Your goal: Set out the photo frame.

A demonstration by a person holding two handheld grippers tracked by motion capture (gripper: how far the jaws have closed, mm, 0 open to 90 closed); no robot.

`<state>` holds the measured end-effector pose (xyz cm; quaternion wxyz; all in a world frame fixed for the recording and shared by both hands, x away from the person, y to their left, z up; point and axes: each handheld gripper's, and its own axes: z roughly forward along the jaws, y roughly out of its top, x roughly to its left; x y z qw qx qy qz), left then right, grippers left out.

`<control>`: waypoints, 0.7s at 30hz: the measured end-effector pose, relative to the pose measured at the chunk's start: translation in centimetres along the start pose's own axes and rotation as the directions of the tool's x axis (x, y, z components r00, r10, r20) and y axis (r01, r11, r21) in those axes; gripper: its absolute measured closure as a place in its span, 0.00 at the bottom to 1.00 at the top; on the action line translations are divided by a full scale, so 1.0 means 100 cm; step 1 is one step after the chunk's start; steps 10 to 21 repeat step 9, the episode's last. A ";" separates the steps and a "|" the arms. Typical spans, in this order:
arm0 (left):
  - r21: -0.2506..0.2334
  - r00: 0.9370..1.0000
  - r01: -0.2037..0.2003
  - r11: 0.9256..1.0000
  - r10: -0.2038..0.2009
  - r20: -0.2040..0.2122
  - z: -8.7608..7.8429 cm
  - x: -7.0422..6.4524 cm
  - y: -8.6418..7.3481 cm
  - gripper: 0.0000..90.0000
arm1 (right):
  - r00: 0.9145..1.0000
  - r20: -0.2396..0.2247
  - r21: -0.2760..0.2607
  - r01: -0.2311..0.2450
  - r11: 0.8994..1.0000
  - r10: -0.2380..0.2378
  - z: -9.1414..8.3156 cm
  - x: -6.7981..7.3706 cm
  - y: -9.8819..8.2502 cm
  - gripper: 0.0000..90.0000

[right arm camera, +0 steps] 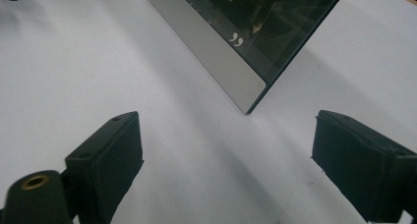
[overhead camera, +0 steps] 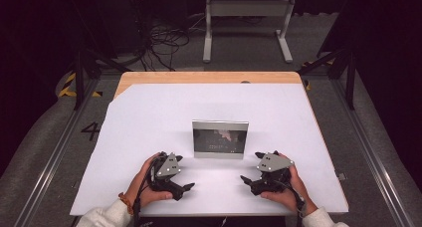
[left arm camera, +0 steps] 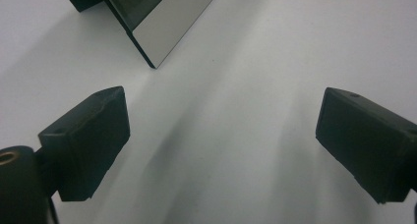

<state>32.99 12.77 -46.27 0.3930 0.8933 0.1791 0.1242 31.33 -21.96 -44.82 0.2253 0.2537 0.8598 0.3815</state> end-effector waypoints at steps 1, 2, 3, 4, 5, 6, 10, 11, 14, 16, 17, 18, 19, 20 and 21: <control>0.000 1.000 0.000 1.000 0.000 0.000 0.000 0.000 0.000 0.08 | 1.000 0.000 0.000 0.000 1.000 0.000 0.000 0.000 0.000 0.13; 0.005 1.000 -0.004 1.000 0.004 -0.001 0.000 0.000 0.000 0.08 | 1.000 0.000 -0.001 -0.002 1.000 0.002 0.000 0.000 0.000 0.13; 0.007 1.000 -0.005 1.000 0.005 -0.004 -0.001 0.000 0.000 0.08 | 1.000 -0.001 0.001 -0.004 1.000 0.004 0.001 0.001 0.000 0.13; 0.005 1.000 -0.002 1.000 0.002 -0.002 -0.001 0.000 0.000 0.08 | 1.000 -0.002 0.003 -0.002 1.000 0.002 0.001 0.001 0.000 0.13; 0.004 1.000 -0.002 1.000 0.002 0.001 0.000 0.001 0.000 0.08 | 1.000 -0.002 0.003 0.000 1.000 0.000 0.001 0.001 0.000 0.13; 0.005 1.000 0.001 1.000 -0.001 0.002 0.000 0.000 0.000 0.08 | 1.000 0.001 0.004 0.000 1.000 0.000 0.001 0.001 -0.001 0.13; 0.011 1.000 -0.006 1.000 0.006 0.002 0.001 0.000 0.001 0.08 | 1.000 0.004 0.006 0.000 1.000 0.000 0.001 0.001 -0.001 0.13; 0.011 1.000 -0.006 1.000 0.006 0.002 0.001 0.000 0.001 0.08 | 1.000 0.004 0.006 0.000 1.000 0.000 0.001 0.001 -0.001 0.13; 0.011 1.000 -0.006 1.000 0.006 0.002 0.001 0.000 0.001 0.08 | 1.000 0.004 0.006 0.000 1.000 0.000 0.001 0.001 -0.001 0.13; 0.011 1.000 -0.006 1.000 0.006 0.002 0.001 0.000 0.001 0.08 | 1.000 0.004 0.006 0.000 1.000 0.000 0.001 0.001 -0.001 0.13; 0.011 1.000 -0.006 1.000 0.006 0.002 0.001 0.000 0.001 0.08 | 1.000 0.004 0.006 0.000 1.000 0.000 0.001 0.001 -0.001 0.13; 0.011 1.000 -0.006 1.000 0.006 0.002 0.001 0.000 0.001 0.08 | 1.000 0.004 0.006 0.000 1.000 0.000 0.001 0.001 -0.001 0.13; 0.011 1.000 -0.006 1.000 0.006 0.002 0.001 0.000 0.001 0.08 | 1.000 0.004 0.006 0.000 1.000 0.000 0.001 0.001 -0.001 0.13; 0.011 1.000 -0.006 1.000 0.006 0.002 0.001 0.000 0.001 0.08 | 1.000 0.004 0.006 0.000 1.000 0.000 0.001 0.001 -0.001 0.13; 0.011 1.000 -0.006 1.000 0.006 0.002 0.001 0.000 0.001 0.08 | 1.000 0.004 0.006 0.000 1.000 0.000 0.001 0.001 -0.001 0.13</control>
